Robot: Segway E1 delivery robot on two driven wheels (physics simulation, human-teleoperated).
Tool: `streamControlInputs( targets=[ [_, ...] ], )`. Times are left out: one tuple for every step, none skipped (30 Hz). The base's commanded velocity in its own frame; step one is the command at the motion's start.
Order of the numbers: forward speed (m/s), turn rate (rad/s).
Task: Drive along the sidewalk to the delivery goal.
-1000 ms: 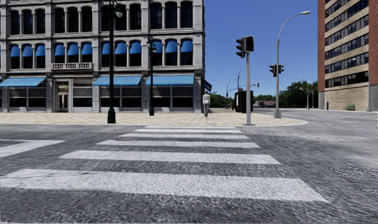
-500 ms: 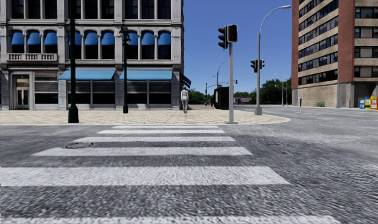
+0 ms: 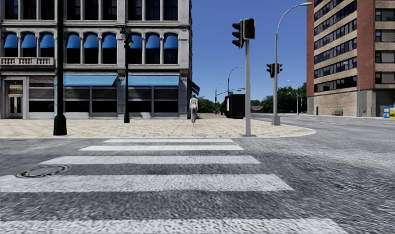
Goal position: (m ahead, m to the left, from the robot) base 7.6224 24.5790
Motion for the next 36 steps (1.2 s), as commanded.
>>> streamControlInputs(
  targets=[
    [1.76, 0.00],
    [1.76, 0.00],
    [1.76, 0.00],
    [1.76, 0.00],
    [1.76, 0.00],
    [1.76, 0.00],
    [1.76, 0.00],
    [1.76, 0.00],
    [1.76, 0.00],
    [1.76, 0.00],
    [1.76, 0.00],
    [1.76, 0.00],
    [1.76, 0.00],
    [1.76, 0.00],
    [1.76, 0.00],
    [1.76, 0.00],
    [1.76, 0.00],
    [1.76, 0.00],
    [1.76, 0.00],
    [1.76, 0.00],
    [1.76, 0.00],
    [1.76, 0.00],
    [1.76, 0.00],
    [1.76, 0.00],
    [1.76, 0.00],
    [1.76, 0.00],
    [1.76, 0.00],
    [1.76, 0.00],
    [1.76, 0.00],
    [1.76, 0.00],
    [1.76, 0.00],
    [1.76, 0.00],
    [1.76, 0.00],
    [1.76, 0.00],
    [1.76, 0.00],
    [1.76, 0.00]
  ],
)
